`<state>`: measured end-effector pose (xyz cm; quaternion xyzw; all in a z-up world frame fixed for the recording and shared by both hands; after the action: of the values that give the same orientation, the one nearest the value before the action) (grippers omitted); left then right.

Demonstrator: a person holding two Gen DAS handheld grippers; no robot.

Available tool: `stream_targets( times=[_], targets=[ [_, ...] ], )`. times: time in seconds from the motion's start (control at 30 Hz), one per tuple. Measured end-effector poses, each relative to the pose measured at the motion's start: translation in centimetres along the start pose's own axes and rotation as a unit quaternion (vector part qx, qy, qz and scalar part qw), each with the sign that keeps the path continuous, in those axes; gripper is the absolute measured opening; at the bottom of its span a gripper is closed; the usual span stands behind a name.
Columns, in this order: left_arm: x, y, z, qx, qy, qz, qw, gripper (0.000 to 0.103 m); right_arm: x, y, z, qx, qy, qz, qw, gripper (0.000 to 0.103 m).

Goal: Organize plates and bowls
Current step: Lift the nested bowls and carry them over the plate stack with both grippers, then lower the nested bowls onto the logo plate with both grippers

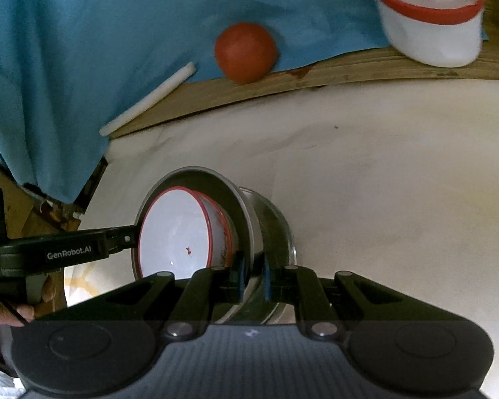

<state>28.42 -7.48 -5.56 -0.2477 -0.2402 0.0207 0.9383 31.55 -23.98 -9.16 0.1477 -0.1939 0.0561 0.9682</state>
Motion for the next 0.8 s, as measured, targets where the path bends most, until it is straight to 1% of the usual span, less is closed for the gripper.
stream_targets(
  times=[0.3,0.8],
  targets=[
    [-0.2,1.5,-0.2,0.006,0.005,0.017,0.9998,0.006,0.0,0.9,-0.9,0.002,0.016,0.015,1.0,0.013],
    [-0.4,2.2,-0.6,0.009,0.017,0.027,0.9995,0.006,0.0,1.5,-2.0,0.0,0.034,0.014,0.999,0.013]
  ],
)
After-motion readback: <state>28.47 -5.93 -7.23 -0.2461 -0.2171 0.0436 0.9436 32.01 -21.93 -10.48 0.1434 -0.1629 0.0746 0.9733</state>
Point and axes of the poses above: each gripper's, at about its wrist camera, not at the fingertips, and z roughly against the way its jaws point, y to its left, x to its top, the point moved 7 cm from there along -z, roughly the way its jaws point, and after that the axes turned 10 degrees about -x, right-handed, at the moved point
